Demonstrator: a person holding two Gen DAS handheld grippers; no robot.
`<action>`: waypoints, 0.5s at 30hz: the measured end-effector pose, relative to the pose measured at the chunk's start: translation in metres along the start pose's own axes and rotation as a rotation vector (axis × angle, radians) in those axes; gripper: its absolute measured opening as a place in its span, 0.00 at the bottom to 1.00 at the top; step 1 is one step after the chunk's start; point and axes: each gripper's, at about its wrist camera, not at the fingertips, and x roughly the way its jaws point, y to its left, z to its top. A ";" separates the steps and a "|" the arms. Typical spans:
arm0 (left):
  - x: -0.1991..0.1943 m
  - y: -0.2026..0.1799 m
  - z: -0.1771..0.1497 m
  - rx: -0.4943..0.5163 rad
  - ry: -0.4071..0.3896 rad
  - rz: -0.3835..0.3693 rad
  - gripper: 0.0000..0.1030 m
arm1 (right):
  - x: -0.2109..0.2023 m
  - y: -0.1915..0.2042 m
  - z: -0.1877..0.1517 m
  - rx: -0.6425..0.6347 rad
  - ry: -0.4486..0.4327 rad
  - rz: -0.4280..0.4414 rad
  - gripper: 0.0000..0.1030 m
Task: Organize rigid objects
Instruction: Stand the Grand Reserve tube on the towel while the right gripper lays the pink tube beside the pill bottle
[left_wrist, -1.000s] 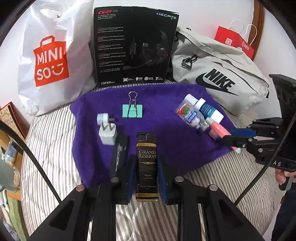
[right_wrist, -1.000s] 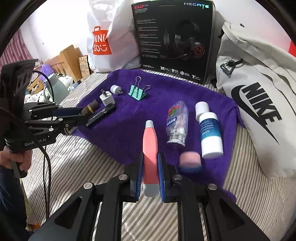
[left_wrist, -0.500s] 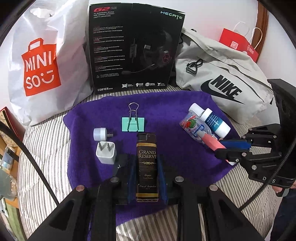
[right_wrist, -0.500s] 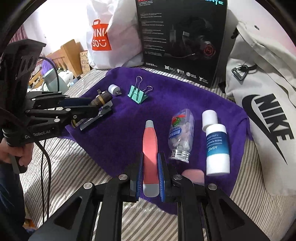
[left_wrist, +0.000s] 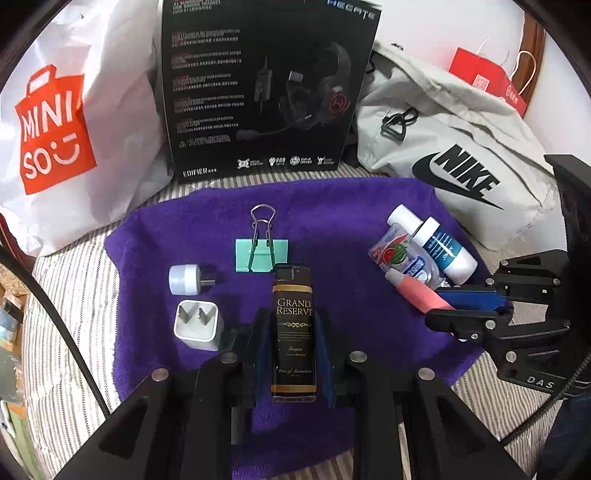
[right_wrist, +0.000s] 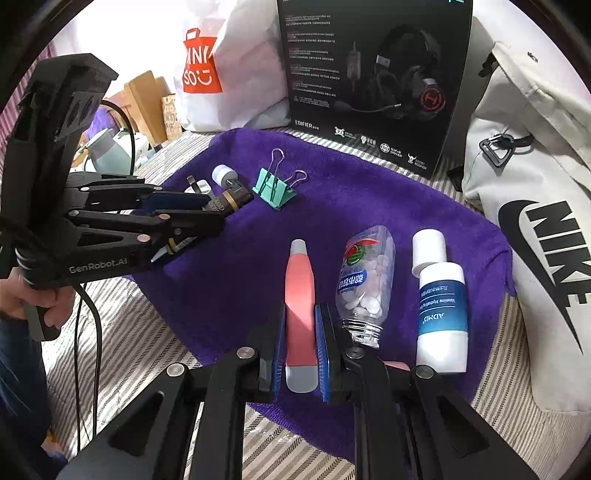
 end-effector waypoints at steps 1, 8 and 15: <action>0.003 0.000 0.000 -0.003 0.006 -0.003 0.22 | 0.002 0.000 -0.001 -0.002 0.007 0.000 0.15; 0.016 -0.002 0.000 0.006 0.033 0.003 0.22 | 0.018 -0.003 -0.006 -0.001 0.041 0.000 0.15; 0.029 -0.004 -0.001 0.016 0.062 0.015 0.22 | 0.025 -0.005 -0.009 0.001 0.050 -0.003 0.15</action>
